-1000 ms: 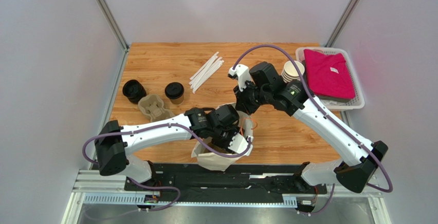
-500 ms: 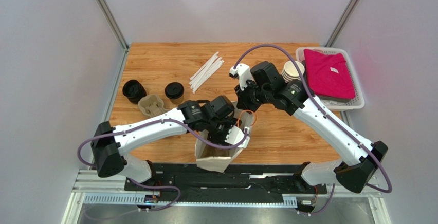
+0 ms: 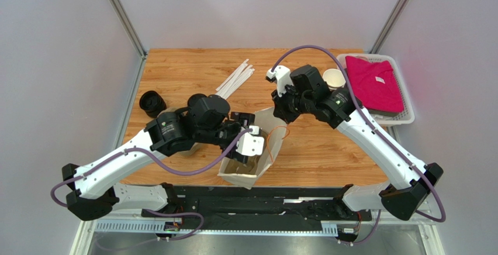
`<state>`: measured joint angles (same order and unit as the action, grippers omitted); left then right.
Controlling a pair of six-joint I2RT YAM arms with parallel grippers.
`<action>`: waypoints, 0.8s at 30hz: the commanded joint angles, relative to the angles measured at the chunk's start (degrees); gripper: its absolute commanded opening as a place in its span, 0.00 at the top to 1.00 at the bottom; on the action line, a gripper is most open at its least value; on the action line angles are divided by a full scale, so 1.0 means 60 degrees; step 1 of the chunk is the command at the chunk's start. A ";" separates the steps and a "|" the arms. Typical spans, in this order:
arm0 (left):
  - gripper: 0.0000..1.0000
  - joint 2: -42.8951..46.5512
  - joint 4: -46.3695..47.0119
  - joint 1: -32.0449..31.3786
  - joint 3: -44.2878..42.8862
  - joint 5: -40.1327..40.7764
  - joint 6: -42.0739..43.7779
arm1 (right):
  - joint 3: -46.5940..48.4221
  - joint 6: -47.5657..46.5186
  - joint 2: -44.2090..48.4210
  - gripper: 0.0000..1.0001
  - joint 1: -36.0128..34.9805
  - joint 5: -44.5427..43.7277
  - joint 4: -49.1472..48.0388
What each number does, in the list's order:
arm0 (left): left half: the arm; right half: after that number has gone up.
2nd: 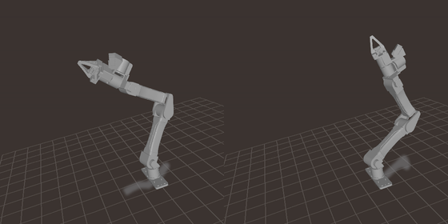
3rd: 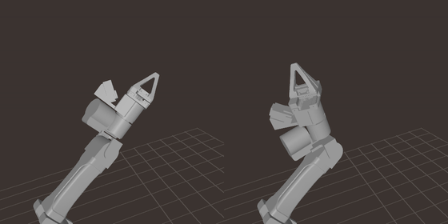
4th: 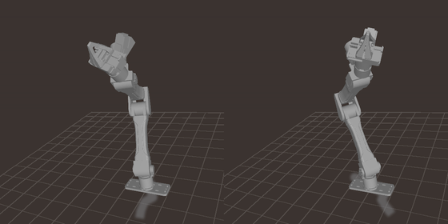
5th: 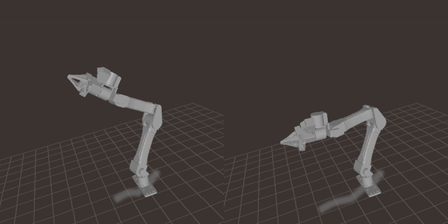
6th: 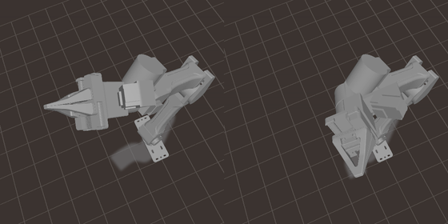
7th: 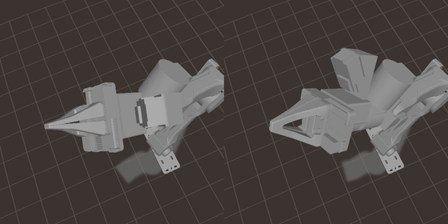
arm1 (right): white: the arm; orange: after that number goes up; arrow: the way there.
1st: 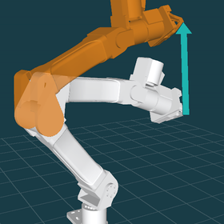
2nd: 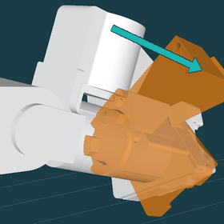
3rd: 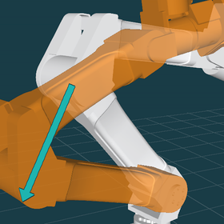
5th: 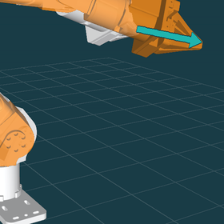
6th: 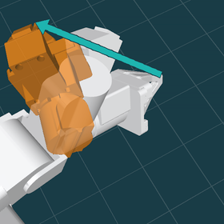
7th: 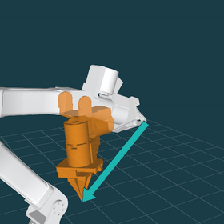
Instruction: Pack the takeout coffee
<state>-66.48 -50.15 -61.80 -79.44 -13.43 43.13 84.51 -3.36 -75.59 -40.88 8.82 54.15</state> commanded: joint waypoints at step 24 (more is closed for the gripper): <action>0.12 0.3507 0.2031 0.2081 0.1125 0.0776 -0.5343 | -0.0272 -0.1243 0.1700 1.00 -0.1155 -0.0913 -0.0354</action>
<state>-44.82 -36.88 -52.93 -73.47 -5.15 16.12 82.32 -9.39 -65.14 -46.87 7.27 52.51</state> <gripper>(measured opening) 0.884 0.005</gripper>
